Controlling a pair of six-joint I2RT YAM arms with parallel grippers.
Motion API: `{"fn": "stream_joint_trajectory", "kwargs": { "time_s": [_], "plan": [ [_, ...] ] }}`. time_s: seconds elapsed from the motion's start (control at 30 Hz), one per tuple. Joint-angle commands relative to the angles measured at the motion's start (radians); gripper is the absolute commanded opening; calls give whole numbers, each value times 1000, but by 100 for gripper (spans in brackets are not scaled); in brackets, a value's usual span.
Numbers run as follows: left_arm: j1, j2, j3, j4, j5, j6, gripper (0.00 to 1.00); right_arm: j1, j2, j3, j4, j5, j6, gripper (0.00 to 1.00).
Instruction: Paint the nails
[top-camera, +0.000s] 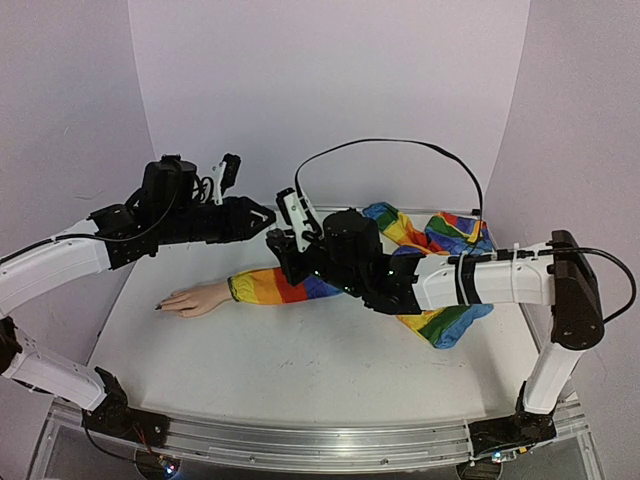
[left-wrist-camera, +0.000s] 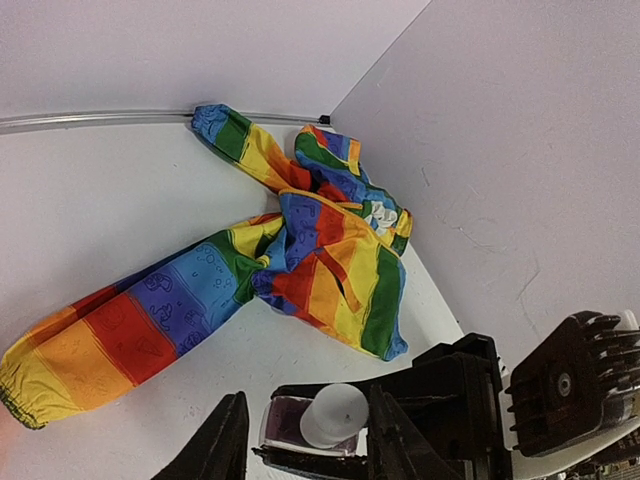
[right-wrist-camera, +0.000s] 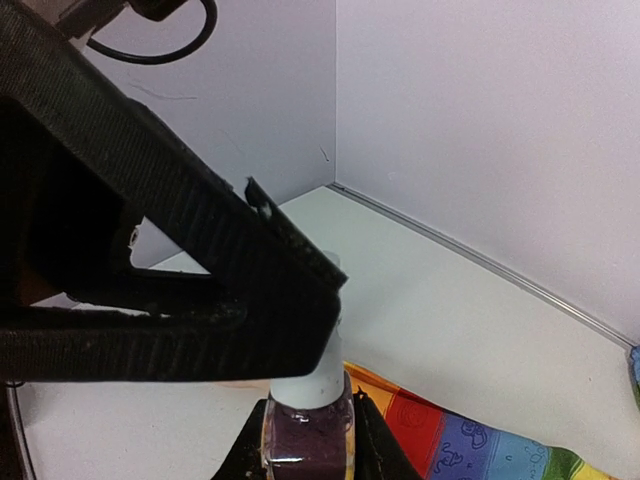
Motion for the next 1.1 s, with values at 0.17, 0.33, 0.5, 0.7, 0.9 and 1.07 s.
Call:
{"fn": "stream_joint_trajectory", "kwargs": {
  "time_s": [0.17, 0.33, 0.5, 0.7, 0.9, 1.07],
  "plan": [
    [-12, 27, 58, 50, 31, 59, 37, 7, 5, 54, 53, -21, -19, 0],
    [-16, 40, 51, 48, 42, 85, 23, 8, 7, 58, 53, -21, -21, 0],
    [-20, 43, 33, 48, 68, 108, 16, 7, 7, 58, 53, -33, -20, 0],
    [-26, 43, 1, 48, 137, 125, 12, 8, 0, 62, 57, -59, -23, 0],
    [-26, 33, -34, 47, 301, 195, 11, -76, -79, -3, 148, -491, -42, 0],
    [-27, 41, -31, 11, 578, 282, 12, -223, -73, 68, 171, -1239, 50, 0]
  ]
}}
